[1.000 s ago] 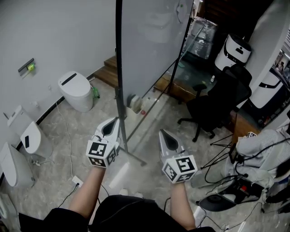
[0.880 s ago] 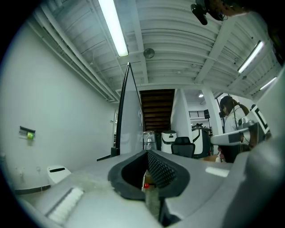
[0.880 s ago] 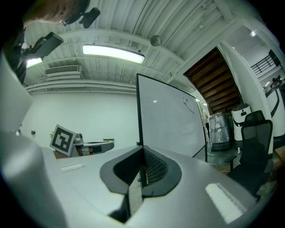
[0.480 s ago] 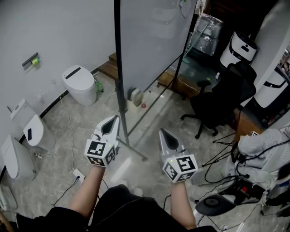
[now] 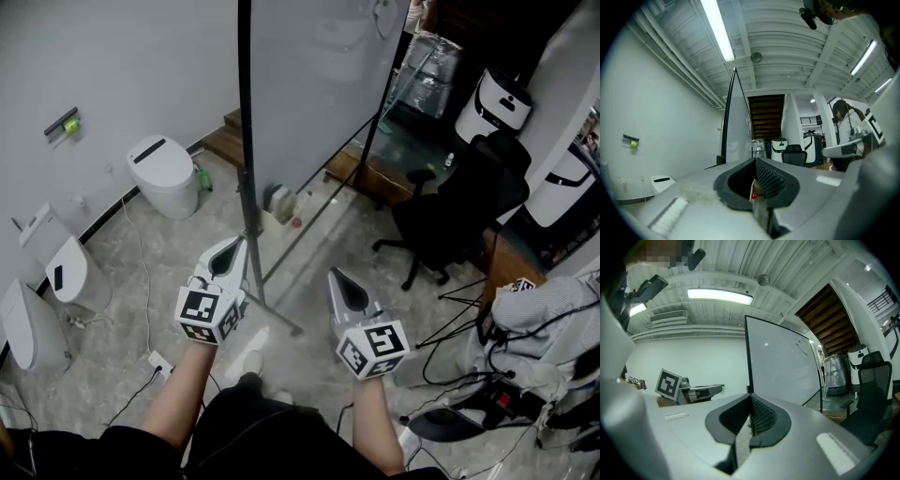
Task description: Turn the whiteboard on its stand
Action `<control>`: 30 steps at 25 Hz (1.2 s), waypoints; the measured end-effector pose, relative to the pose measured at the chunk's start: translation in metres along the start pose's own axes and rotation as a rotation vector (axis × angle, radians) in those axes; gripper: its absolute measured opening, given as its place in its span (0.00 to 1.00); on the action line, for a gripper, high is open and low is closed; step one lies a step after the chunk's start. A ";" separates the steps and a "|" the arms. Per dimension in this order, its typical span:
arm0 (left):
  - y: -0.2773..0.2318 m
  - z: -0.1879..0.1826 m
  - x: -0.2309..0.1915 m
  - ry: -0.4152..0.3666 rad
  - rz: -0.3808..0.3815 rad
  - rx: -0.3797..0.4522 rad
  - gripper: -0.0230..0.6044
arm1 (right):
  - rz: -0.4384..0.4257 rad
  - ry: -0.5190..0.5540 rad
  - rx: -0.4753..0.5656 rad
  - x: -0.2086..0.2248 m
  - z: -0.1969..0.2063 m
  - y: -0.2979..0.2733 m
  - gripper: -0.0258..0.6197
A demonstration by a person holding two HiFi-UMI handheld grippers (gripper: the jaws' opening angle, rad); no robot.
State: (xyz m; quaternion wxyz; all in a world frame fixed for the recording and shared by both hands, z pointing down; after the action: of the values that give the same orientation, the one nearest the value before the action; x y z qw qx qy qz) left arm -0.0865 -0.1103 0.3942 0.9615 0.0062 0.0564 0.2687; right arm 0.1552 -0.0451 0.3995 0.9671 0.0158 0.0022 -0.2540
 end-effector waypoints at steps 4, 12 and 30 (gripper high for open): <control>-0.012 0.004 -0.010 -0.007 0.008 -0.014 0.04 | 0.002 0.011 -0.003 0.003 0.001 -0.015 0.05; -0.053 0.005 -0.049 -0.009 0.024 -0.020 0.04 | 0.023 0.029 -0.001 0.016 -0.005 -0.064 0.05; -0.157 0.015 -0.137 -0.040 0.077 -0.094 0.51 | 0.142 0.037 -0.018 0.021 -0.002 -0.164 0.05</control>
State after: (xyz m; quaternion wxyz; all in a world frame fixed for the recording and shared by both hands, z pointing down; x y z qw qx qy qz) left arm -0.1201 -0.3147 0.4171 0.9507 -0.0317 0.0242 0.3075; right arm 0.0929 -0.1986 0.3924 0.9826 0.0120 0.0214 -0.1843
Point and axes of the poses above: the fingertips, and each gripper's own axes: y backward along the fingers, x to its right, z out of its underside, the point moved 8 cm from there along y, backward along the fingers, and after that the axes turned 8 degrees about y, right-handed, at the moved point
